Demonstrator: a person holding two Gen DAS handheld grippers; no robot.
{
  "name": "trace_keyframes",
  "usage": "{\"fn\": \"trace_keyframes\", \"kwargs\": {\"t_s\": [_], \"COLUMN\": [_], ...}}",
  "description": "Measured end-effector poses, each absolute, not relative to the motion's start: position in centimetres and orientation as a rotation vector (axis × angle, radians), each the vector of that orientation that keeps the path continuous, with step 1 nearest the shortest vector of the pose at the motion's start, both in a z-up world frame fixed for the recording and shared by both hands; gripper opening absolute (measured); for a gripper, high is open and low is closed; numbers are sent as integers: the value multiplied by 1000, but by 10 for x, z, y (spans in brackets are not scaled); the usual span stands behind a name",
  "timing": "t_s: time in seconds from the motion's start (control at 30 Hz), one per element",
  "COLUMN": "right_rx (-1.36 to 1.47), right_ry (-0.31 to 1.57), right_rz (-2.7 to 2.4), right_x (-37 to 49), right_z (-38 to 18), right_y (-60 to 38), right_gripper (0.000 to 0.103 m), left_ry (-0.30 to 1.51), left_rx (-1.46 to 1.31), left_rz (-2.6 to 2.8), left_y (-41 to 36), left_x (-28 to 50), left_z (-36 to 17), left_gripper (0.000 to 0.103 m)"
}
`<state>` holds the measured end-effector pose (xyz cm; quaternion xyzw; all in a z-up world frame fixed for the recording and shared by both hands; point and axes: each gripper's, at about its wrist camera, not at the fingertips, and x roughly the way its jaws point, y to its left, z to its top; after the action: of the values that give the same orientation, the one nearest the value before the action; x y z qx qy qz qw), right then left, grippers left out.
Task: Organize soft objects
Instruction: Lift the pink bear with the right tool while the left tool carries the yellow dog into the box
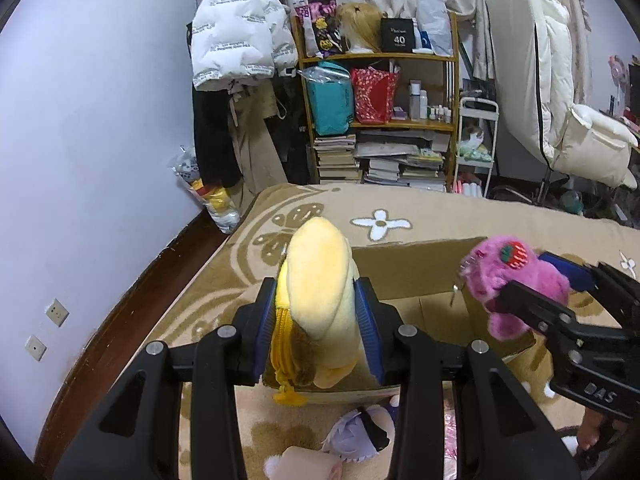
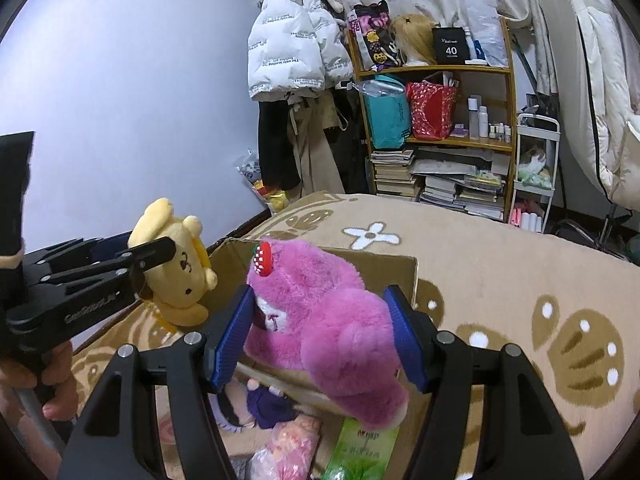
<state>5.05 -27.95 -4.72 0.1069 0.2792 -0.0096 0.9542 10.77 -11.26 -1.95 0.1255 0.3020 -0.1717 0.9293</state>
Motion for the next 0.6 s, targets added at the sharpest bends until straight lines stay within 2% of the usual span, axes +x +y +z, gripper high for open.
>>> {"fn": "trace_keyframes", "kwargs": {"t_s": [0.6], "right_rx": [170], "right_ry": [613], "right_rz": [-28], "right_x": [93], "right_z": [-77], "right_y": [-287], "right_gripper": [70], "left_ry": [698], "left_rx": [261], "left_rz": [-350], "left_y": [-119], "left_x": [131], "left_z": [-50], "left_gripper": [37]}}
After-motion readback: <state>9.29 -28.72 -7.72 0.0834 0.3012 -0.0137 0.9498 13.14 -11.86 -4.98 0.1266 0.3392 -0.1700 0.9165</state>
